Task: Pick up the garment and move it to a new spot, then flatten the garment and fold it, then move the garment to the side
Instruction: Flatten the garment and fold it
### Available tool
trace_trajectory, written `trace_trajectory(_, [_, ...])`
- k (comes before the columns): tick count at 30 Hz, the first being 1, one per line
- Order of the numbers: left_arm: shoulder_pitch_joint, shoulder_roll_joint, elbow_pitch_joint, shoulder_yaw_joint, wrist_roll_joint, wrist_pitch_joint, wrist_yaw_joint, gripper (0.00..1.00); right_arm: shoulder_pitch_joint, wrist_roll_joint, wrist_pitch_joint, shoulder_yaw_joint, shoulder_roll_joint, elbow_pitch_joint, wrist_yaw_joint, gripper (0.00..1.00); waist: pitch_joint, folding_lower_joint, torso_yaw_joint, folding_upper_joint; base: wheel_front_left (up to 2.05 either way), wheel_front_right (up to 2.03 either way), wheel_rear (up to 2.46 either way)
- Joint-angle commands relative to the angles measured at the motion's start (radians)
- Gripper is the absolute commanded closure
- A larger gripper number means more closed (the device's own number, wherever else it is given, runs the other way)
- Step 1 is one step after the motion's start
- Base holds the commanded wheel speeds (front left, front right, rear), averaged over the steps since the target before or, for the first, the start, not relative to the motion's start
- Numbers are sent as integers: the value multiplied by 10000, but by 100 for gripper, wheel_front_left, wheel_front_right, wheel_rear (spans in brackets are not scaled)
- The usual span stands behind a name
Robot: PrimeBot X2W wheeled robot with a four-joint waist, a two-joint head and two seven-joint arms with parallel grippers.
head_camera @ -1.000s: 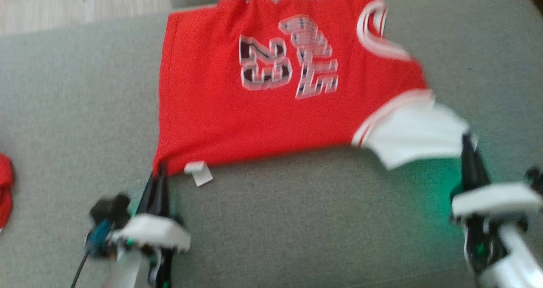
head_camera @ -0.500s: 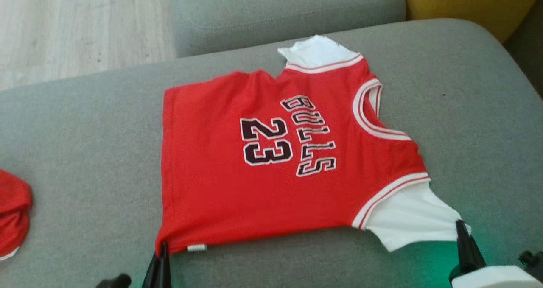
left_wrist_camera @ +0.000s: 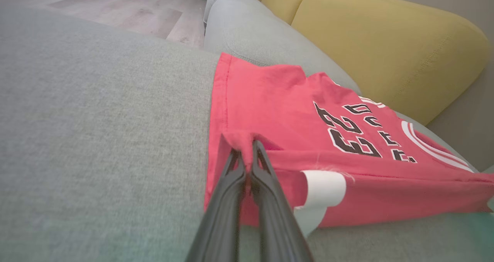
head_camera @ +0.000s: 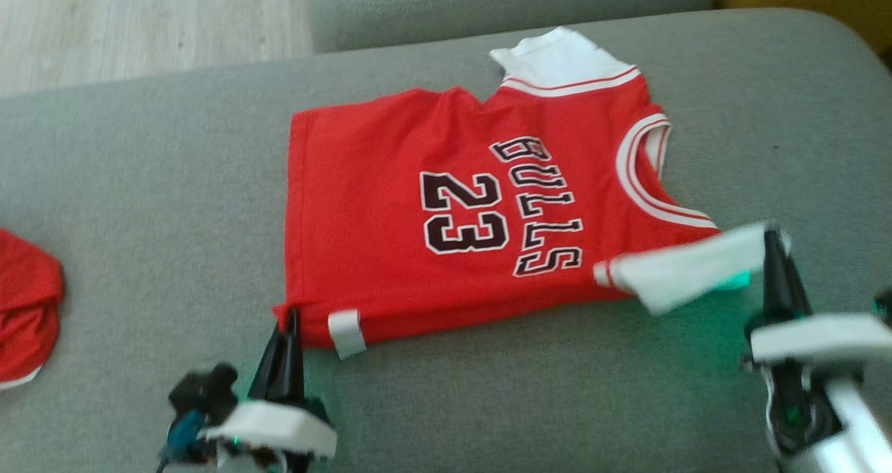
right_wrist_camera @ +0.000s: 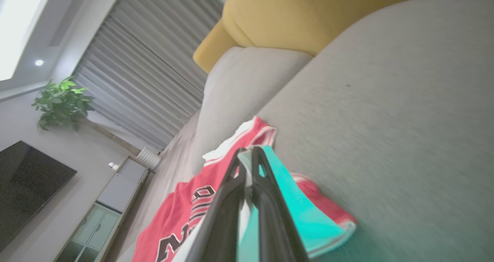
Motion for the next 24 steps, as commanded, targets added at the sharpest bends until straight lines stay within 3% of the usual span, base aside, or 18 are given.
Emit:
trace_trajectory(1, [-532, 84, -81, 152, -22, -55, 120, 100, -547, -203, 34, 123, -95, -157, -7, 100, 234, -3, 174, -1, 0, 0, 0])
trace_trajectory(9, [-2088, 84, 947, -678, -327, -55, 526, 100, -2488, -979, 345, 212, 95, 1165, -7, 100, 919, -3, 469, -1, 0, 0, 0])
trace_trajectory(20, [-3446, 84, 1465, -857, -313, -55, 897, 100, -4210, -2152, -148, 345, 166, 3106, -7, 100, 1368, -3, 617, -1, 0, 0, 0])
trace_trajectory(21, [-3512, 84, 1520, -801, -265, -55, 983, 100, -4311, -2356, -235, 327, 170, 3263, -7, 68, 1371, -3, 608, -1, 0, 0, 0])
trace_trajectory(22, [-3549, 84, 1509, -719, -231, -55, 1090, 62, -4400, -2595, -304, 319, 182, 3395, -7, 7, 1370, -3, 599, -1, 0, 0, 0])
trace_trajectory(23, [-3563, 84, 1461, -644, -157, -55, 1185, 0, -4473, -2896, -357, 306, 174, 3526, -7, 0, 1369, -3, 589, -1, 0, 0, 0])
trace_trajectory(24, [-3552, 84, 1368, -558, -51, -55, 1274, 0, -4537, -3280, -395, 287, 149, 3611, -7, 0, 1364, -3, 582, -1, 0, 0, 0])
